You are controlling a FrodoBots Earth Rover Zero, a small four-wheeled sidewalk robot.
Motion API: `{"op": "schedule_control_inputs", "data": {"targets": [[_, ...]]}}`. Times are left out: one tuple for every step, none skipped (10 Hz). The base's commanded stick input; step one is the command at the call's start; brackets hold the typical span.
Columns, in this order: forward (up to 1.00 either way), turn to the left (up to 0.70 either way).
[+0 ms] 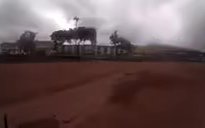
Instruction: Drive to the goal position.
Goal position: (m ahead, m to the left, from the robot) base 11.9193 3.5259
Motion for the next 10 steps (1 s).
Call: {"op": "schedule_control_inputs", "data": {"targets": [[0.70,0.00],[0.70,0.00],[0.70,0.00],[0.70,0.00],[0.70,0.00],[0.70,0.00],[0.70,0.00],[0.70,0.00],[0.70,0.00],[0.70,0.00]]}}
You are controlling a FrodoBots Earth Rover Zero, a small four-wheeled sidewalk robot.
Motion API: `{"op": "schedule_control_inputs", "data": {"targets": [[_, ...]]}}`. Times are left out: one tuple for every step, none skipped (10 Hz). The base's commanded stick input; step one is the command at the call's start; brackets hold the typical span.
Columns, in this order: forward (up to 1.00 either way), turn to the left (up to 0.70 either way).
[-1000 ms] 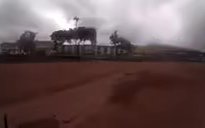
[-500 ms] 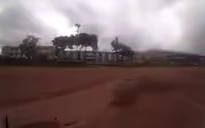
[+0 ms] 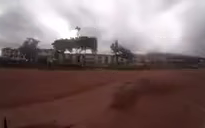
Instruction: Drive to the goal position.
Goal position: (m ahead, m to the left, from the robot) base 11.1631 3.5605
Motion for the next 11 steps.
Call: {"op": "schedule_control_inputs", "data": {"targets": [[0.70,0.00],[0.70,0.00],[0.70,0.00],[0.70,0.00],[0.70,0.00],[0.70,0.00],[0.70,0.00],[0.70,0.00],[0.70,0.00],[0.70,0.00],[0.70,0.00]]}}
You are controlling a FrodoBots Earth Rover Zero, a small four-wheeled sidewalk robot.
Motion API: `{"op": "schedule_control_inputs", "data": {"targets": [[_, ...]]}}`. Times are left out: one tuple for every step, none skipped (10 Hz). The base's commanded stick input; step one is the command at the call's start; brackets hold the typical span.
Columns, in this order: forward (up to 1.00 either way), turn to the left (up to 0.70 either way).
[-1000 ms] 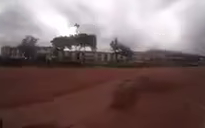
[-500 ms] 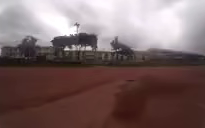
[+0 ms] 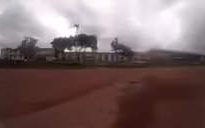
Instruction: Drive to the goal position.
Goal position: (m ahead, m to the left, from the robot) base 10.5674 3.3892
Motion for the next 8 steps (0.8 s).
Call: {"op": "schedule_control_inputs", "data": {"targets": [[0.70,0.00],[0.70,0.00],[0.70,0.00],[0.70,0.00],[0.70,0.00],[0.70,0.00],[0.70,0.00],[0.70,0.00]]}}
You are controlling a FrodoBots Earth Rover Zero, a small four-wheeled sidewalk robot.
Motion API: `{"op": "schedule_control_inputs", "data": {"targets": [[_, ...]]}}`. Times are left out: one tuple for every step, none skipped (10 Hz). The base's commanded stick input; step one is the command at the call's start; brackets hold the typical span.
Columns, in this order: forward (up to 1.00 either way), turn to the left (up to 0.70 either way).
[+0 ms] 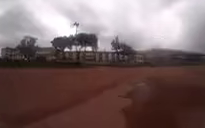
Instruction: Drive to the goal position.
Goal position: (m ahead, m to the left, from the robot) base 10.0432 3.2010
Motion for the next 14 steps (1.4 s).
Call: {"op": "schedule_control_inputs", "data": {"targets": [[0.70,0.00],[0.70,0.00],[0.70,0.00],[0.70,0.00],[0.70,0.00],[0.70,0.00],[0.70,0.00],[0.70,0.00],[0.70,0.00],[0.70,0.00],[0.70,0.00],[0.70,0.00],[0.70,0.00],[0.70,0.00]]}}
